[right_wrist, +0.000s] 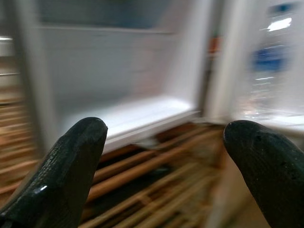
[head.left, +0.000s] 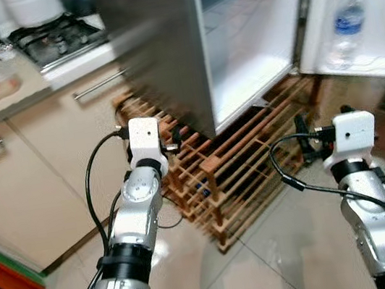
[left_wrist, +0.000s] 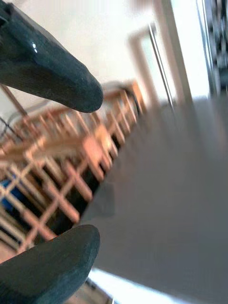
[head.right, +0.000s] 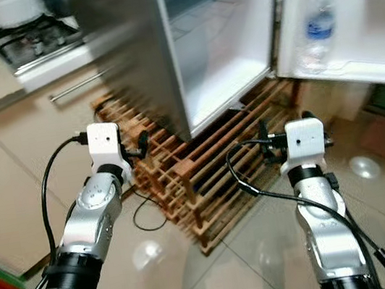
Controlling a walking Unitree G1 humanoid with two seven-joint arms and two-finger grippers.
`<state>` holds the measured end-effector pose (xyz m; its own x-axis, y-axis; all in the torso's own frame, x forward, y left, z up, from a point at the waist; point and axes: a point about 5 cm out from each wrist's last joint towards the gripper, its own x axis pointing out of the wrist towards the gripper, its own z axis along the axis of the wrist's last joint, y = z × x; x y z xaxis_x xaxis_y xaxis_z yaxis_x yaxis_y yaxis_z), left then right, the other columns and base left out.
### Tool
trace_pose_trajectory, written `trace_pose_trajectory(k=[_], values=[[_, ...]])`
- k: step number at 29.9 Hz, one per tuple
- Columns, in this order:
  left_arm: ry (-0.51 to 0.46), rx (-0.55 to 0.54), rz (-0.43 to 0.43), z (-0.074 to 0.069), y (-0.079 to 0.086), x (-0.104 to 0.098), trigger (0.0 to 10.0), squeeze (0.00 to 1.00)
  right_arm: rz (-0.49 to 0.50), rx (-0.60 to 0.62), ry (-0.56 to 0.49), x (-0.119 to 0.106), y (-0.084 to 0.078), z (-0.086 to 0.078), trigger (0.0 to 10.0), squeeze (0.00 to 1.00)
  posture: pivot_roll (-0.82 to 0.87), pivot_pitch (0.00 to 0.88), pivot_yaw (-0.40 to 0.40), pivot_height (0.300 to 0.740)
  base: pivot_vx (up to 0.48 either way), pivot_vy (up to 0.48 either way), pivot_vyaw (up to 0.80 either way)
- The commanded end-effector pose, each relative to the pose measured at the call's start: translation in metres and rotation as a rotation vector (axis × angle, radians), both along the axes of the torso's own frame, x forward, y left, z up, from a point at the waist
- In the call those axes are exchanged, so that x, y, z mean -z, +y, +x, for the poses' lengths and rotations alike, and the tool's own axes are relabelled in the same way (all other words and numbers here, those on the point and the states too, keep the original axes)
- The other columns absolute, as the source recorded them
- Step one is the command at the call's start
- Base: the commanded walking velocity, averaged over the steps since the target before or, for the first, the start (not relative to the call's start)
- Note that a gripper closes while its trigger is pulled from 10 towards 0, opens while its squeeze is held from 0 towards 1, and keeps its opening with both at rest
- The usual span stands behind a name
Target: Restocking fridge
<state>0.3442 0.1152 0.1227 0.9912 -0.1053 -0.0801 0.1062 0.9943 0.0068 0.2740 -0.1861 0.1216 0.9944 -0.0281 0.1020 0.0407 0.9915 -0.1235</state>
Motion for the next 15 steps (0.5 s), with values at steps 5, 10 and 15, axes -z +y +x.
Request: trace_pose_trajectory(k=[5, 10, 15], values=[[-0.044, 0.005, 0.073, 0.001, -0.003, -0.004, 10.0, 0.00, 0.054, -0.076, 0.000, 0.000, 0.018, -0.002, 10.0, 0.00, -0.10, 0.026, 0.090, 0.710, 0.000, 0.000, 0.61], [-0.028, 0.010, 0.017, 0.002, -0.005, -0.004, 10.0, 0.00, 0.077, -0.120, 0.002, 0.001, 0.025, -0.001, 10.0, 0.00, -0.10, 0.025, 0.088, 0.710, 0.000, 0.000, 0.60], [-0.052, 0.043, -0.013, 0.001, -0.009, -0.009, 10.0, 0.00, 0.107, -0.162, 0.003, 0.000, 0.031, -0.001, 10.0, 0.00, -0.09, 0.023, 0.086, 0.710, 0.000, 0.000, 0.57]])
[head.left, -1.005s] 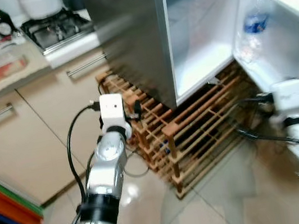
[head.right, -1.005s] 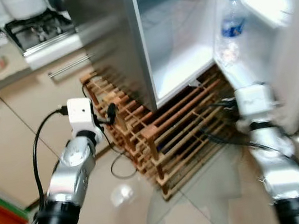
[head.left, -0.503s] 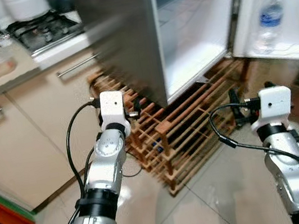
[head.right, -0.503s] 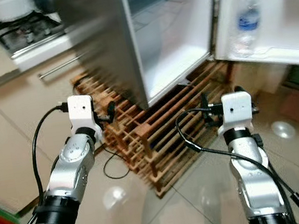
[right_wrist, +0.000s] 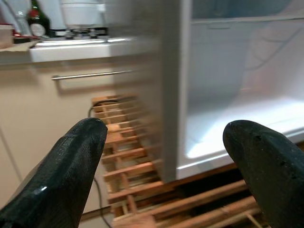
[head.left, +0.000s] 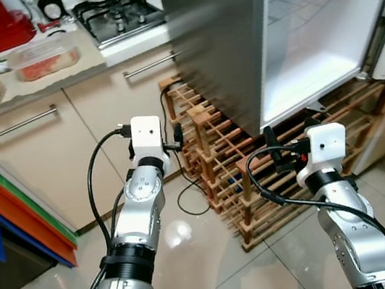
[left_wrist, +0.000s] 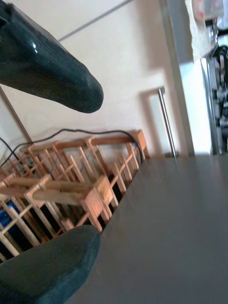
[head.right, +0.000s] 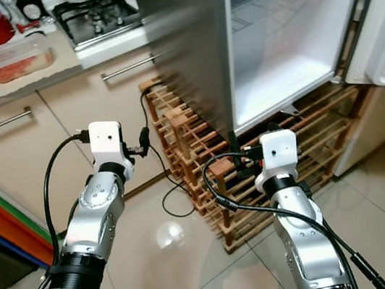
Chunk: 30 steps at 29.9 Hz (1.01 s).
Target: Restocking fridge
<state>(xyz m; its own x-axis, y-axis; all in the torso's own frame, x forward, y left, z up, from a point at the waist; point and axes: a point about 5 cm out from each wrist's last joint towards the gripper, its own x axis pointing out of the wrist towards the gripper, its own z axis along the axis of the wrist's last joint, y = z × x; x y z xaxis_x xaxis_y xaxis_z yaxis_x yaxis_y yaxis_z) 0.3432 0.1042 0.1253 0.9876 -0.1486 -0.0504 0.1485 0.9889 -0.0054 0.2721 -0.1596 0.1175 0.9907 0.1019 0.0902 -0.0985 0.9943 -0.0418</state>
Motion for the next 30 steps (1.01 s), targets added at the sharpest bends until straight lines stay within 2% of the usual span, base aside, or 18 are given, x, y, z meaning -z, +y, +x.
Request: trace_pose_trajectory(k=[1, 7, 10, 11, 15, 20, 25, 26, 28, 30], values=[[-0.035, 0.003, 0.012, 0.002, 0.001, -0.007, 10.0, 0.00, 0.038, -0.027, -0.009, -0.004, 0.006, 0.001, 10.0, 0.00, -0.09, 0.022, 0.086, 0.710, 0.000, 0.000, 0.56], [-0.042, 0.005, 0.021, 0.002, 0.002, -0.008, 10.0, 0.00, 0.049, -0.033, -0.012, -0.004, 0.008, 0.002, 10.0, 0.00, -0.08, 0.019, 0.087, 0.710, 0.000, 0.000, 0.55], [-0.027, -0.007, 0.035, 0.002, 0.010, -0.004, 10.0, 0.00, 0.051, -0.025, -0.014, -0.003, 0.008, 0.002, 10.0, 0.00, -0.08, 0.016, 0.086, 0.710, 0.000, 0.000, 0.55], [0.023, -0.089, 0.033, -0.001, 0.033, 0.007, 10.0, 0.00, 0.047, 0.017, -0.017, -0.003, 0.005, 0.004, 10.0, 0.00, -0.09, 0.014, 0.086, 0.710, 0.000, 0.000, 0.55], [0.103, -0.231, 0.025, -0.010, 0.069, 0.023, 10.0, 0.00, 0.029, 0.063, -0.026, -0.003, 0.001, 0.005, 10.0, 0.00, -0.07, 0.012, 0.079, 0.710, -0.105, 0.000, 0.54], [0.064, -0.188, 0.084, -0.018, 0.069, 0.018, 10.0, 0.00, -0.002, 0.136, -0.025, -0.002, -0.008, 0.004, 10.0, 0.00, -0.05, 0.007, 0.065, 0.710, -0.437, 0.000, 0.51], [0.079, -0.152, 0.137, -0.030, 0.075, 0.021, 10.0, 0.00, -0.056, 0.138, -0.004, 0.005, -0.011, -0.002, 10.0, 0.00, -0.04, 0.005, 0.056, 0.710, -0.452, 0.000, 0.50], [0.112, -0.111, 0.143, -0.033, 0.074, 0.027, 10.0, 0.00, -0.073, 0.138, 0.014, 0.010, -0.011, -0.005, 10.0, 0.00, -0.03, 0.003, 0.051, 0.710, -0.307, 0.000, 0.50], [0.119, -0.108, 0.152, -0.034, 0.074, 0.029, 10.0, 0.00, -0.069, 0.137, 0.037, 0.014, -0.011, -0.006, 10.0, 0.00, -0.03, 0.001, 0.049, 0.710, -0.154, 0.000, 0.55], [0.069, -0.081, 0.151, -0.034, 0.064, 0.021, 10.0, 0.00, -0.058, 0.129, 0.053, 0.019, -0.009, -0.010, 10.0, 0.00, -0.03, 0.000, 0.047, 0.710, 0.000, 0.000, 0.00]])
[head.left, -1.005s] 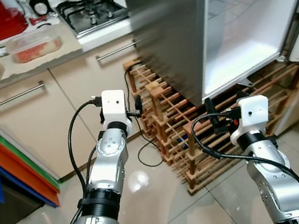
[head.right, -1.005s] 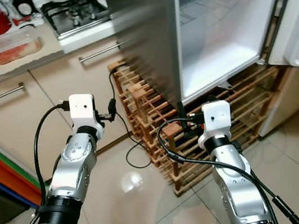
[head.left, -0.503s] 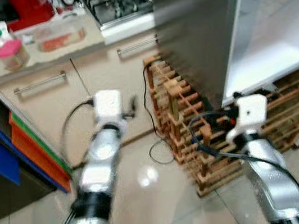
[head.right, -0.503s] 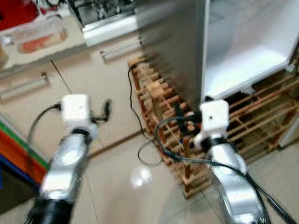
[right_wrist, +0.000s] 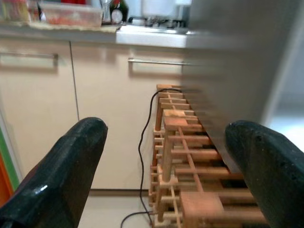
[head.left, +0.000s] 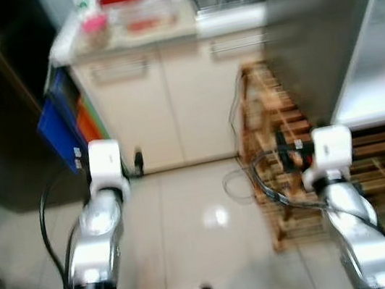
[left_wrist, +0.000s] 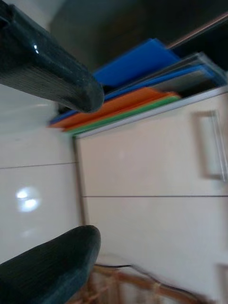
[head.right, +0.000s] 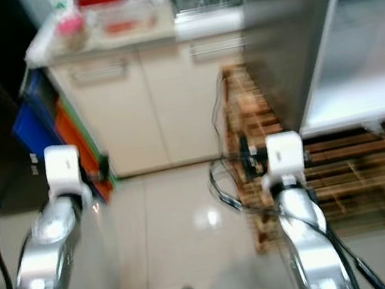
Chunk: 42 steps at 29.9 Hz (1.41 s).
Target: Restocking fridge
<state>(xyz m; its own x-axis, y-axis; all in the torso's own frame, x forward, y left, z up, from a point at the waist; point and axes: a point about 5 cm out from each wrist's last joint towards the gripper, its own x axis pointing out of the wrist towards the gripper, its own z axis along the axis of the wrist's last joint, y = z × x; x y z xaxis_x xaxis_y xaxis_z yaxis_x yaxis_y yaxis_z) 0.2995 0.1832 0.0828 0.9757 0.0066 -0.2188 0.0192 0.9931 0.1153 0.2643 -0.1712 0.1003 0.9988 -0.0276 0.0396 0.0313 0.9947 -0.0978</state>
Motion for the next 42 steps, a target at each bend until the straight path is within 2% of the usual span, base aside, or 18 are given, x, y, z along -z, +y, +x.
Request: trace_pose_trajectory(k=[1, 3, 5, 10, 13, 20, 24, 28, 34, 42], values=[[-0.087, 0.065, 0.018, 0.010, -0.015, -0.021, 10.0, 0.00, 0.000, -0.005, 0.005, 0.002, 0.003, -0.002, 10.0, 0.00, -0.03, 0.000, 0.047, 0.710, 0.000, 0.000, 0.00], [-0.161, 0.105, -0.077, 0.013, -0.027, -0.036, 10.0, 0.00, 0.008, -0.006, -0.009, 0.001, 0.005, -0.003, 10.0, 0.00, -0.03, 0.000, 0.043, 0.710, 0.000, 0.000, 0.00], [-0.204, 0.121, -0.057, 0.017, -0.035, -0.046, 10.0, 0.00, -0.003, -0.010, -0.047, -0.002, 0.010, -0.006, 10.0, 0.00, -0.03, 0.000, 0.042, 0.710, 0.480, 0.000, 0.00], [-0.191, 0.108, -0.048, 0.021, -0.032, -0.043, 10.0, 0.00, 0.000, 0.000, -0.056, -0.002, 0.010, -0.006, 10.0, 0.00, -0.04, 0.000, 0.047, 0.710, 0.480, 0.000, 0.00], [-0.167, 0.072, -0.051, 0.023, -0.028, -0.038, 10.0, 0.00, 0.007, 0.032, -0.049, 0.000, 0.003, -0.008, 10.0, 0.00, -0.04, 0.000, 0.051, 0.710, 0.480, 0.000, 0.00], [-0.161, 0.061, -0.069, 0.023, -0.032, -0.035, 10.0, 0.00, 0.017, 0.059, -0.029, 0.007, -0.004, -0.016, 10.0, 0.00, -0.04, 0.002, 0.056, 0.710, 0.480, 0.000, 0.00], [-0.160, 0.058, -0.069, 0.025, -0.032, -0.034, 10.0, 0.00, 0.027, 0.055, -0.030, 0.006, -0.001, -0.014, 10.0, 0.00, -0.05, 0.000, 0.057, 0.710, 0.480, 0.000, 0.00], [-0.176, 0.047, -0.074, 0.033, -0.031, -0.040, 10.0, 0.00, 0.028, 0.050, -0.053, 0.000, -0.001, -0.005, 10.0, 0.00, -0.04, 0.000, 0.054, 0.710, 0.480, 0.000, 0.00], [-0.221, 0.031, -0.082, 0.042, -0.032, -0.052, 10.0, 0.00, 0.020, 0.035, -0.131, -0.021, -0.001, 0.011, 10.0, 0.00, -0.04, 0.000, 0.047, 0.710, 0.480, 0.000, 0.00], [-0.256, 0.045, -0.069, 0.047, -0.035, -0.060, 10.0, 0.00, 0.021, 0.040, -0.128, -0.021, -0.003, 0.017, 10.0, 0.00, -0.03, 0.000, 0.041, 0.710, 0.480, 0.000, 0.30]])
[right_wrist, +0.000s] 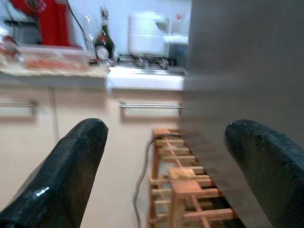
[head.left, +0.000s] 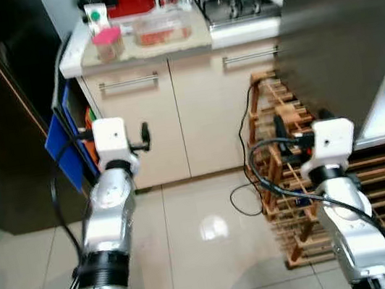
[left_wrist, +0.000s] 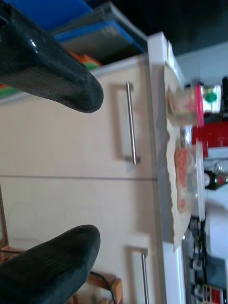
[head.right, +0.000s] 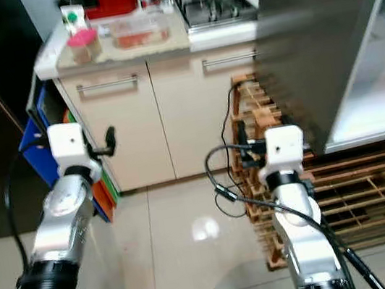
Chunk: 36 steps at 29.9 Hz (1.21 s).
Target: Restocking fridge
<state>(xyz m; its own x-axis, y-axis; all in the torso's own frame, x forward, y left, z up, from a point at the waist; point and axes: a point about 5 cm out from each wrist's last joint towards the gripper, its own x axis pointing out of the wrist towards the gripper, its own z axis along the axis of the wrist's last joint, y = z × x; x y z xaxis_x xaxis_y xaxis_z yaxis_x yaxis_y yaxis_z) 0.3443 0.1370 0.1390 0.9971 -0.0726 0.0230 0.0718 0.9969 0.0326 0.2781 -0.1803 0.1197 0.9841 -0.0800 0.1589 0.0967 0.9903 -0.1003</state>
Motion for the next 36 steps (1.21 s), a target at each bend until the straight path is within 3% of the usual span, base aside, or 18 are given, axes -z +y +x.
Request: trace_pose_trajectory(k=[1, 16, 24, 30, 36], values=[[-0.023, -0.025, 0.025, 0.002, 0.010, -0.005, 10.0, 0.00, 0.033, -0.018, -0.011, -0.002, 0.007, 0.004, 10.0, 0.00, -0.03, 0.000, 0.041, 0.710, 0.480, 0.000, 0.00], [-0.058, 0.028, 0.043, 0.008, 0.000, -0.014, 10.0, 0.00, 0.032, -0.031, -0.024, -0.004, 0.012, 0.007, 10.0, 0.00, -0.03, 0.000, 0.052, 0.710, 0.480, 0.000, 0.00], [-0.100, 0.007, 0.045, 0.012, 0.010, -0.027, 10.0, 0.00, 0.050, -0.049, -0.022, -0.002, 0.017, 0.006, 10.0, 0.00, -0.03, 0.000, 0.055, 0.710, 0.480, 0.000, 0.00], [-0.121, 0.026, 0.014, 0.008, 0.008, -0.030, 10.0, 0.00, 0.053, -0.072, -0.020, -0.003, 0.020, 0.008, 10.0, 0.00, -0.02, 0.000, 0.058, 0.710, 0.480, 0.000, 0.00], [-0.128, -0.002, 0.015, 0.004, 0.016, -0.028, 10.0, 0.00, 0.047, -0.084, -0.010, -0.002, 0.022, 0.008, 10.0, 0.00, -0.02, 0.004, 0.057, 0.710, 0.459, 0.050, -0.64]])
